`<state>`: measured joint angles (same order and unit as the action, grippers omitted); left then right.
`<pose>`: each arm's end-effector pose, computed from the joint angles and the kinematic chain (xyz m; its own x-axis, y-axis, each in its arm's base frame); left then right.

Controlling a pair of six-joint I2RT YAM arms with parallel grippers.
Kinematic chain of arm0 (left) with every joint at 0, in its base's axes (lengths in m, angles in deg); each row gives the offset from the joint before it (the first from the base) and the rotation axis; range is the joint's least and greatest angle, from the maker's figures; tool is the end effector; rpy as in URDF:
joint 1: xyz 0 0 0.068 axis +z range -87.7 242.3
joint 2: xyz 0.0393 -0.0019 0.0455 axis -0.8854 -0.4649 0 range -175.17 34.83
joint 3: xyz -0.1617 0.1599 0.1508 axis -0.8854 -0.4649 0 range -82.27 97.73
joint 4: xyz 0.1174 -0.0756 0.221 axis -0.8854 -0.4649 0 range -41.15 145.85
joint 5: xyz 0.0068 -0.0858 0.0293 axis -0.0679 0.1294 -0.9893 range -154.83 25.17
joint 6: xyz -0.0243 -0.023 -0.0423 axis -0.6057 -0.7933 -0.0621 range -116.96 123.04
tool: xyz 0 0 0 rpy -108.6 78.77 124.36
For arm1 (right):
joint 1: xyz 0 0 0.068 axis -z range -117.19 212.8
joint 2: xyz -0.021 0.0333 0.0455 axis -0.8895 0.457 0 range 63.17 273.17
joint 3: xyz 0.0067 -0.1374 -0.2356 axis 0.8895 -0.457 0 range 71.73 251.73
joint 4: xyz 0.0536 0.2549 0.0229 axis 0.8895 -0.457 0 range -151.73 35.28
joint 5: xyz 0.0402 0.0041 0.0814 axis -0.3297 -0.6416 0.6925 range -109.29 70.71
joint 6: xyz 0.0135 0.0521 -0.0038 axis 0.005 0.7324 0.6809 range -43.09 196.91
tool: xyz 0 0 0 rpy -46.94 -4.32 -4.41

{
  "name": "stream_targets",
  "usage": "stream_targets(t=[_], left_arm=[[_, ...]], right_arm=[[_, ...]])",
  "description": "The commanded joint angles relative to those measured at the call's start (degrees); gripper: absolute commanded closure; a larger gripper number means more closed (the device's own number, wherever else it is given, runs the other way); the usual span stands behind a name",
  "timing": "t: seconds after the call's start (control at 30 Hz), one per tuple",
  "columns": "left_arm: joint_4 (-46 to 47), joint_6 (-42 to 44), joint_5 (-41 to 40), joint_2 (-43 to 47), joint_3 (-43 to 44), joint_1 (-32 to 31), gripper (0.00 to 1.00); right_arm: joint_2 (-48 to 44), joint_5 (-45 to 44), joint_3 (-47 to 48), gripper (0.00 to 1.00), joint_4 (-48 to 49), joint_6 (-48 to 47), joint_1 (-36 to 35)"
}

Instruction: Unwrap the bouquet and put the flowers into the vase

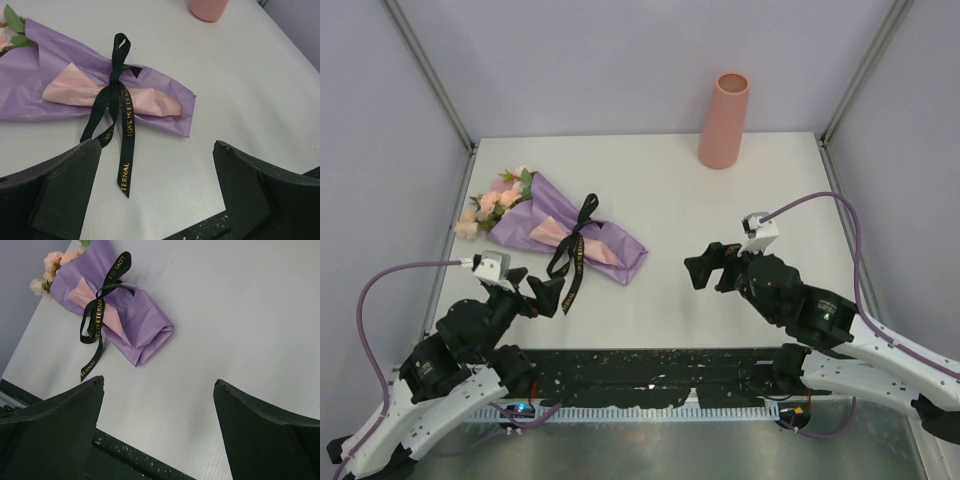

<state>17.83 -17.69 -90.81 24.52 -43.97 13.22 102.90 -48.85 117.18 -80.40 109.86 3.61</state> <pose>0.0463 -0.0296 0.3103 -0.2470 -0.2009 -0.9480 0.3308 0.9020 -0.2773 0.0936 0.1229 0.3306 -0.4237 0.2130 -0.8804 -0.3327 0.8675 0.3699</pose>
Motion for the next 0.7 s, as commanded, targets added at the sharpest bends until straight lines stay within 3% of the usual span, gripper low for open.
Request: stream_targets(t=[0.0, 0.33, 0.57, 0.67], left_arm=[[1.3, 0.3, -1.4, -0.1, -0.1, -0.1, 0.0], [-1.4, -1.1, -3.9, -4.2, 1.8, -0.1, 0.0], [-4.1, 0.4, -9.1, -18.6, 9.2, 0.4, 0.02], [-4.5, 1.6, -5.4, -25.9, 13.1, 5.2, 0.06]], right_arm=[[-1.2, -0.9, 2.4, 0.05, 2.3, -1.0, -0.3], [-2.0, -1.4, 1.6, 0.05, 3.1, -2.3, -0.3], [-5.0, 0.2, -1.6, 0.05, 5.9, -3.8, -0.3], [-6.1, -0.9, -2.7, 0.05, 5.9, -5.0, -0.3]])
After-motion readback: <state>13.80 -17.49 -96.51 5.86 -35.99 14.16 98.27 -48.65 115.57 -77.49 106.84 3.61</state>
